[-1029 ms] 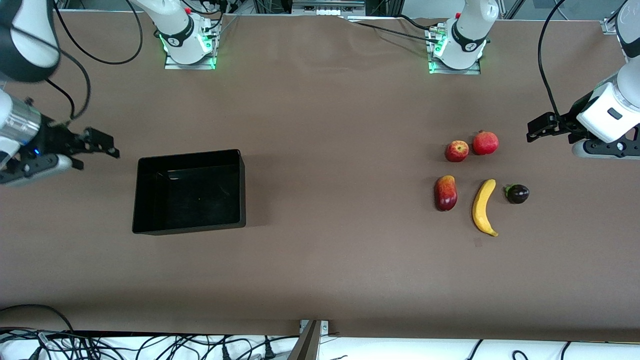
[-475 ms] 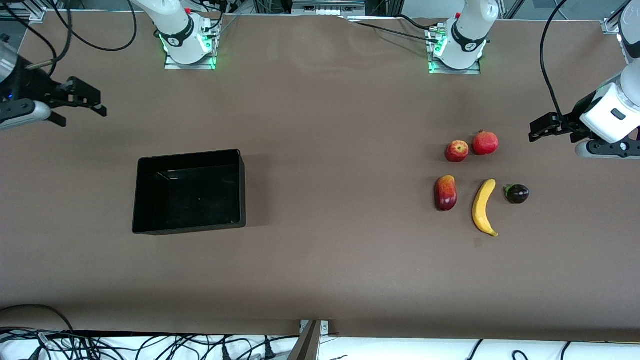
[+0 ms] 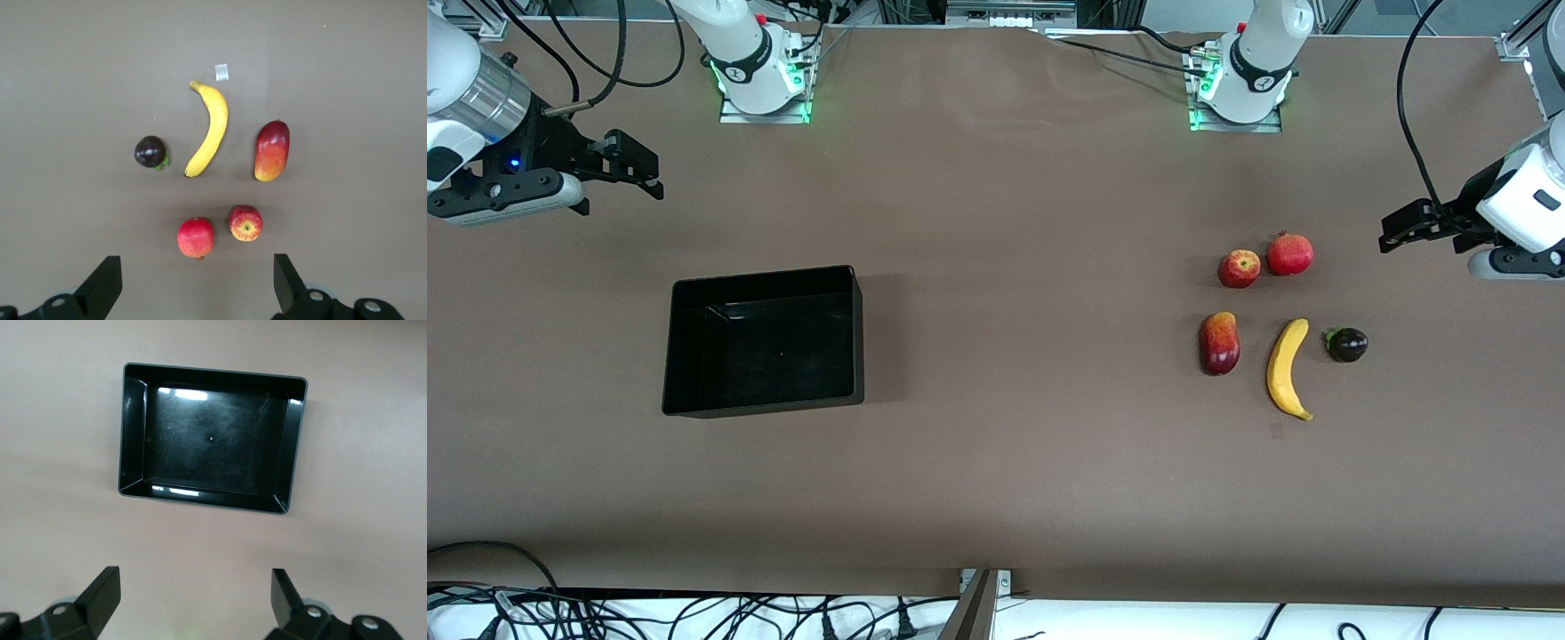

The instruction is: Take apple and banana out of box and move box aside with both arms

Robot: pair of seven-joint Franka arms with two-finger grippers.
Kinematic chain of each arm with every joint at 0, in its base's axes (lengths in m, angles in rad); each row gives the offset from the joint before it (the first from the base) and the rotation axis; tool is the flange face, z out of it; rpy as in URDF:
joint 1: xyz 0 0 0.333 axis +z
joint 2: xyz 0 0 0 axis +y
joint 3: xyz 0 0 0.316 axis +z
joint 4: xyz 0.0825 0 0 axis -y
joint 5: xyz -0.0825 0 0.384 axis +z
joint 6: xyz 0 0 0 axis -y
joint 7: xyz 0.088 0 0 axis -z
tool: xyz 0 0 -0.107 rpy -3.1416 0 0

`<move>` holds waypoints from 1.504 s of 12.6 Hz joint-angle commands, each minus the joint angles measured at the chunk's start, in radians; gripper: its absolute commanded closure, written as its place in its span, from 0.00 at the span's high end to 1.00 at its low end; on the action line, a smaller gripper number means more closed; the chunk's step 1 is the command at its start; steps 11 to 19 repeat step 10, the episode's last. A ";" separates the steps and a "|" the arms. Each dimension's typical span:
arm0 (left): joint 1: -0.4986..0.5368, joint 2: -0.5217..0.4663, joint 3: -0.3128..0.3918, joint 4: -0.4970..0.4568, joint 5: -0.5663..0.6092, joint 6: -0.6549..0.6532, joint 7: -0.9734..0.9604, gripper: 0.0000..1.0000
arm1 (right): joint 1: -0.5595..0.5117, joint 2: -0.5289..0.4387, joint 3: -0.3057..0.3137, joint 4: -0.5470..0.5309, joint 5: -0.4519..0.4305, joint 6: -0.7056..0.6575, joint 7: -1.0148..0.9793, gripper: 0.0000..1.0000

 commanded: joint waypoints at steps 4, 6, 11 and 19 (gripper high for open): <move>0.006 0.018 0.000 0.063 0.018 -0.023 0.002 1.00 | -0.151 -0.009 0.141 -0.002 -0.017 0.011 0.001 1.00; 0.004 0.025 -0.002 0.072 0.018 -0.023 -0.003 1.00 | -0.146 0.003 0.140 0.025 -0.017 0.012 -0.001 1.00; 0.004 0.028 -0.002 0.075 0.012 -0.021 -0.005 1.00 | -0.145 0.014 0.140 0.033 -0.015 0.011 -0.001 1.00; 0.004 0.028 -0.002 0.075 0.012 -0.021 -0.005 1.00 | -0.145 0.014 0.140 0.033 -0.015 0.011 -0.001 1.00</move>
